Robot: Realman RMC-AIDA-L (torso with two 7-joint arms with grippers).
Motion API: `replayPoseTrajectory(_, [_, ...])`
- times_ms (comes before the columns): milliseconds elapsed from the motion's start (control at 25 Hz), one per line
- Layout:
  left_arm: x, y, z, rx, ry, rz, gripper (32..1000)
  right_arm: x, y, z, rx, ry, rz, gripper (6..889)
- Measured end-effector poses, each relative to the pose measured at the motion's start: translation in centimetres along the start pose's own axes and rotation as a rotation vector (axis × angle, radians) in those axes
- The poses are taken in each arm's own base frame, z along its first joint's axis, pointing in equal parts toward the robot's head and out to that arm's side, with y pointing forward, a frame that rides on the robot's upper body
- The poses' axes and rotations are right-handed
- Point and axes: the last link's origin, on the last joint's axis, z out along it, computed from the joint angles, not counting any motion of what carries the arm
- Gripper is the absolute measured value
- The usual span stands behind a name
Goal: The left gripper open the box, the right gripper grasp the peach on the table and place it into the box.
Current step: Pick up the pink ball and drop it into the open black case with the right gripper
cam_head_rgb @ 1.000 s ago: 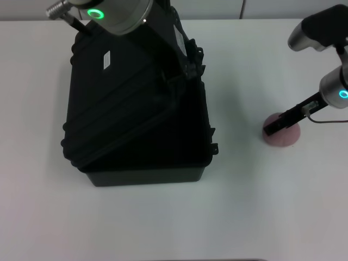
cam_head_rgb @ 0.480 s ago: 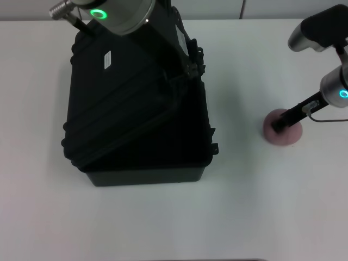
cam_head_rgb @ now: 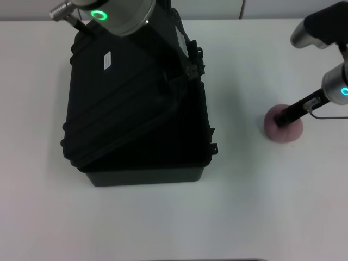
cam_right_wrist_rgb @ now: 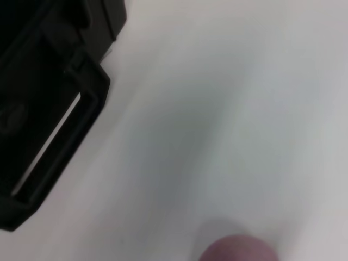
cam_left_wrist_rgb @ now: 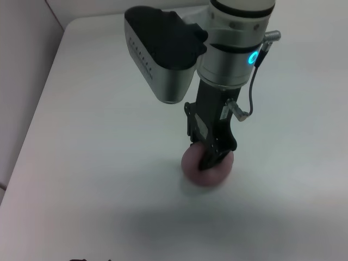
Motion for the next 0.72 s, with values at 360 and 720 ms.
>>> replayPoseTrajectory(360, [0.0,0.0,0.0,0.001,-0.001,0.000,88,-0.1,0.1,-0.9,-0.043,-0.071,-0.001,259])
replayPoseTrajectory(720, [0.0,0.0,0.0,0.002,-0.001,0.000,89,-0.2,0.3,-2.7,-0.115,-0.179,-0.002,182])
